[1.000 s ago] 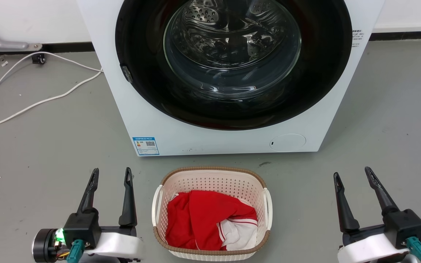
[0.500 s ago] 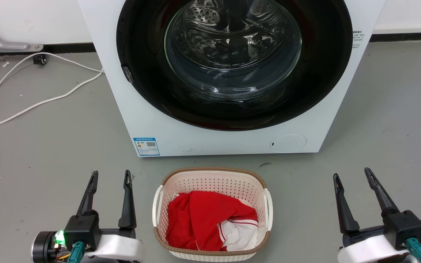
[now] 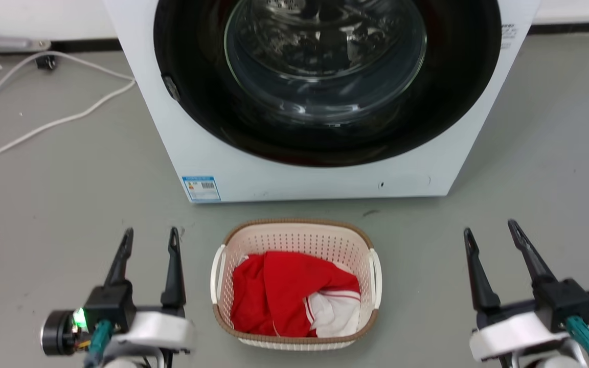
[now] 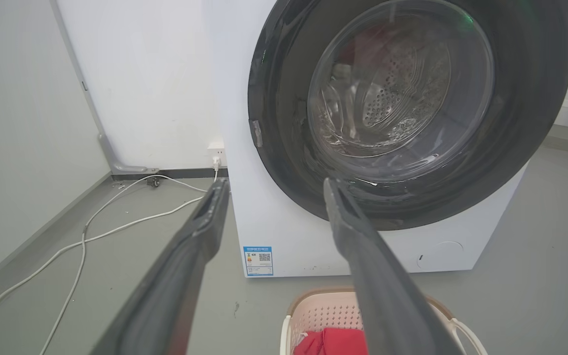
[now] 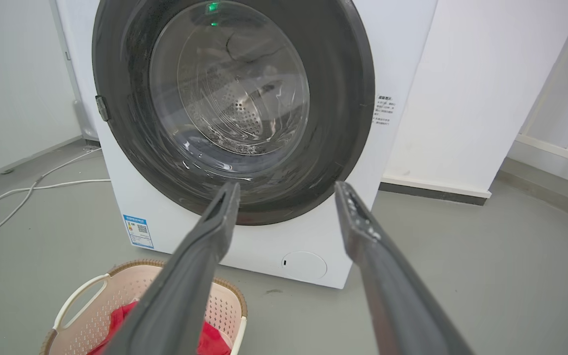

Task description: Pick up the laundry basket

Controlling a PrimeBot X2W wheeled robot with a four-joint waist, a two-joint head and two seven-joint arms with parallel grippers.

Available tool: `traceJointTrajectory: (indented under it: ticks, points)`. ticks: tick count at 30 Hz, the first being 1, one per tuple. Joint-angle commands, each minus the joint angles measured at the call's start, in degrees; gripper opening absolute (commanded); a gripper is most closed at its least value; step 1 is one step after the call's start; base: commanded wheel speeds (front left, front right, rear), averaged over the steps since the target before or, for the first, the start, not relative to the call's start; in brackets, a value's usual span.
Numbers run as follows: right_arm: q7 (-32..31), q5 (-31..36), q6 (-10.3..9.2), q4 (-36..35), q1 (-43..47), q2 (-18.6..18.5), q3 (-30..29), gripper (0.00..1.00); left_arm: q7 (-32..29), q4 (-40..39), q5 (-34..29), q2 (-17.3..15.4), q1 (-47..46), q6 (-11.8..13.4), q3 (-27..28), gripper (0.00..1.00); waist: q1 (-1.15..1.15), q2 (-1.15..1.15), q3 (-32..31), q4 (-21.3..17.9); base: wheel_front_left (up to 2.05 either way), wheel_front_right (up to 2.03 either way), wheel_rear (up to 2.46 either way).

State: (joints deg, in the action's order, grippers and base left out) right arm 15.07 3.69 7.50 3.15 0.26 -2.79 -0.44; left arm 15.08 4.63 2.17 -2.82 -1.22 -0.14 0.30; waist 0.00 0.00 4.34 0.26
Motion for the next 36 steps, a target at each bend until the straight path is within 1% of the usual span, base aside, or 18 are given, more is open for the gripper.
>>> traceJointTrajectory:
  ticks: [1,7,13,24,28,32,33,34,35,36]
  points:
    - [0.2,0.8,-0.02,0.5,-2.0,-0.2,0.6,1.00,0.1,1.0,-0.3,-0.4,-2.1,-0.4,0.7,1.00,0.00,0.00,2.3,-0.2,0.00,0.00,0.00]
    - [0.2,2.1,-0.03,5.0,-8.7,-0.2,2.5,1.00,0.1,7.8,-0.4,-1.9,-9.6,-2.4,2.3,1.00,0.00,0.00,9.0,-0.6,0.00,0.00,0.00]
    - [0.2,4.7,-0.03,13.1,-16.6,-0.1,4.5,1.00,0.1,16.7,-0.6,-3.9,-18.5,-4.0,2.8,1.00,0.00,0.00,16.0,-1.1,0.00,0.00,0.00]
    - [0.2,4.4,-0.03,31.1,-30.4,-0.1,8.5,1.00,0.1,32.8,-0.9,-7.8,-32.0,-5.9,1.1,1.00,0.00,0.00,25.0,-2.1,0.00,0.00,0.00]
    - [0.2,4.3,-0.03,36.0,-34.8,-0.1,9.9,1.00,0.1,38.4,-0.4,-8.5,-36.3,-6.4,0.0,1.00,0.00,0.00,27.9,-2.2,0.00,0.00,0.00]
    - [0.2,3.7,-0.04,41.8,-39.6,-0.1,11.1,1.00,0.1,46.0,0.4,-9.3,-41.6,-7.0,-1.6,1.00,0.00,0.00,30.8,-2.2,0.00,0.00,0.00]
    - [0.2,3.3,-0.04,43.5,-40.8,-0.1,11.3,1.00,0.1,47.5,0.6,-9.4,-42.9,-7.1,-2.1,1.00,0.00,0.00,31.5,-2.1,0.00,0.00,0.00]
    - [0.2,3.3,-0.04,43.5,-40.8,-0.1,11.3,1.00,0.1,47.5,0.6,-9.4,-42.9,-7.1,-2.1,1.00,0.00,0.00,31.5,-2.1,0.00,0.00,0.00]
    - [0.2,2.8,-0.03,47.0,-42.9,-0.1,12.0,1.00,0.1,50.5,0.9,-9.7,-44.9,-7.3,-3.1,1.00,0.00,0.00,32.8,-1.9,0.00,0.00,0.00]
    - [0.2,2.8,-0.03,48.6,-44.2,-0.1,12.3,1.00,0.1,51.7,1.0,-9.8,-46.0,-7.2,-3.7,1.00,0.00,0.00,33.4,-1.9,0.00,0.00,0.00]
